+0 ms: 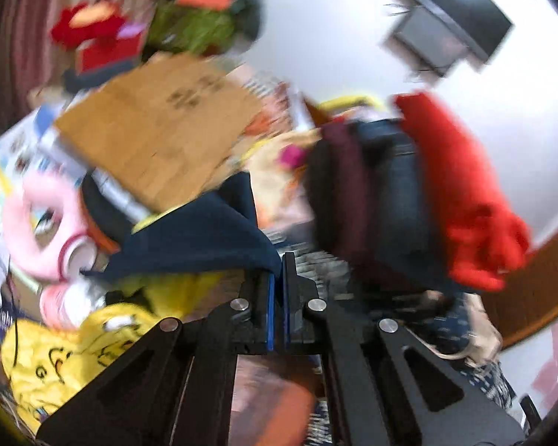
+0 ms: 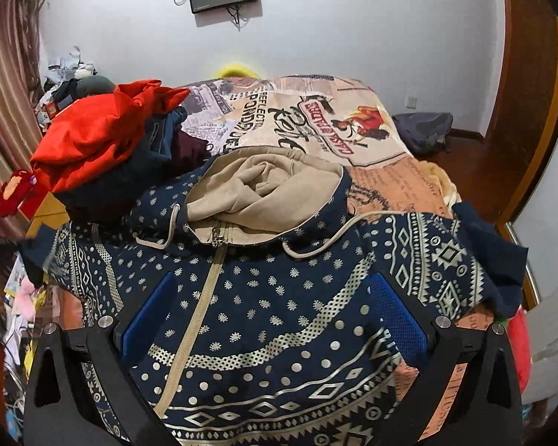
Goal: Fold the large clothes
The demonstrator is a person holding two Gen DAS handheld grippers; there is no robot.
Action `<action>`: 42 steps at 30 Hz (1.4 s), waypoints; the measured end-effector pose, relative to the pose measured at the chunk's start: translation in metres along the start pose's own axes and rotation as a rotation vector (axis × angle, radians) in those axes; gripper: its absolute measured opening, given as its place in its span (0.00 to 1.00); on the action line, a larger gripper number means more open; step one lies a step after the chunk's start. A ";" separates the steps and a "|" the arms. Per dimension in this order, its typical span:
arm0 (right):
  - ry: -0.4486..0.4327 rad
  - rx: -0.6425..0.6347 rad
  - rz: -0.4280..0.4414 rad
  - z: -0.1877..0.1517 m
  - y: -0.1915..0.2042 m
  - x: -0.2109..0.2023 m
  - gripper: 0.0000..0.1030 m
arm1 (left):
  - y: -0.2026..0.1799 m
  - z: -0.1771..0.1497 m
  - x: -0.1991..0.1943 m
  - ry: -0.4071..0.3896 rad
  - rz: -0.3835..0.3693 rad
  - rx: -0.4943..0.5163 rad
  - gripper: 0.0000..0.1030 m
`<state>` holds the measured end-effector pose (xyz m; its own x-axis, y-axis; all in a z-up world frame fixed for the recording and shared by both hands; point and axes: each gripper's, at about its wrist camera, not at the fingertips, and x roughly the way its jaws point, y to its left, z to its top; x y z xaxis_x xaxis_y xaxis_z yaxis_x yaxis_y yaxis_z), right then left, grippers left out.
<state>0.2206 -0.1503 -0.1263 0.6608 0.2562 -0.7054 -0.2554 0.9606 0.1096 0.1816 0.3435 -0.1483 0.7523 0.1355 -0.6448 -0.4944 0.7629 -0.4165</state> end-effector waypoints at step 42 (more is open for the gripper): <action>-0.072 0.006 -0.027 -0.007 -0.042 -0.032 1.00 | -0.230 -0.152 -0.001 0.182 -0.102 0.619 0.61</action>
<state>0.2047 -0.1994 -0.1131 0.7168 0.2368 -0.6559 -0.2325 0.9679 0.0953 0.2286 0.0720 -0.1493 0.6695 -0.0242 -0.7424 -0.0413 0.9967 -0.0697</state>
